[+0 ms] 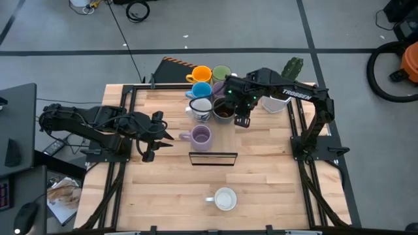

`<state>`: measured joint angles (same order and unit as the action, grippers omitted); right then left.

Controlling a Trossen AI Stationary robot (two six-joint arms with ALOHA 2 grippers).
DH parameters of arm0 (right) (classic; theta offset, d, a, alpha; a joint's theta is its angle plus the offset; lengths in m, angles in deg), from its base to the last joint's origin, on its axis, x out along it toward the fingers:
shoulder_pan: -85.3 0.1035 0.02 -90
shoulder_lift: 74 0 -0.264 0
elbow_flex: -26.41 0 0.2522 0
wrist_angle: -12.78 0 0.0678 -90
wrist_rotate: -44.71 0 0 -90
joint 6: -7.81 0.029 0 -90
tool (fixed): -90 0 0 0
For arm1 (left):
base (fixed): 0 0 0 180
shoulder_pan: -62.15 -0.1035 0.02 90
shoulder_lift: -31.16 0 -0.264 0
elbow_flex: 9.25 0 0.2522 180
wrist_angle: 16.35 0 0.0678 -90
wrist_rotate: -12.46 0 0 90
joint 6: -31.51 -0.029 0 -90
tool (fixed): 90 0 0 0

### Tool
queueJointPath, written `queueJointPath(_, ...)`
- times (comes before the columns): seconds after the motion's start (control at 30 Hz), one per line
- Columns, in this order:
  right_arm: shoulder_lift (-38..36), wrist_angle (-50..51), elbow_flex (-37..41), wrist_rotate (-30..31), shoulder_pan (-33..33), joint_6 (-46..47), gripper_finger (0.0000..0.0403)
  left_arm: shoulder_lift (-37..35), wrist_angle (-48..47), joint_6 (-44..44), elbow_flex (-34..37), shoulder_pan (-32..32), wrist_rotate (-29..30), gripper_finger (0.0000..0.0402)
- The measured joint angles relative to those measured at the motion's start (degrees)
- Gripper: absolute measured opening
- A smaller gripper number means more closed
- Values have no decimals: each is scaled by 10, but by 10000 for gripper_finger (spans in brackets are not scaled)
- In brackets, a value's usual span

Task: Place coffee mugs
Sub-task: Put the brown and green mug on the shelf, then put the light blue mug on the shelf

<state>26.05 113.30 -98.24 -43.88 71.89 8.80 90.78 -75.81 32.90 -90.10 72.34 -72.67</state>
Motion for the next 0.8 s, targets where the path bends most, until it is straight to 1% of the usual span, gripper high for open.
queueJointPath(0.2, 0, -7, 0, 0, -2, -35, 90, 0, 0, 0, 0, 0, 0, 117)
queueJointPath(0.47, 0, -9, 0, -13, -1, -44, 108, 0, 0, 0, 0, 0, 0, 117)
queueJointPath(0.6, 0, -8, 0, -13, -1, -51, 123, 0, 0, 0, 0, 0, 0, 117)
queueJointPath(0.8, 0, 22, -12, -15, 2, -58, 161, 0, 0, 0, 0, 0, 0, 117)
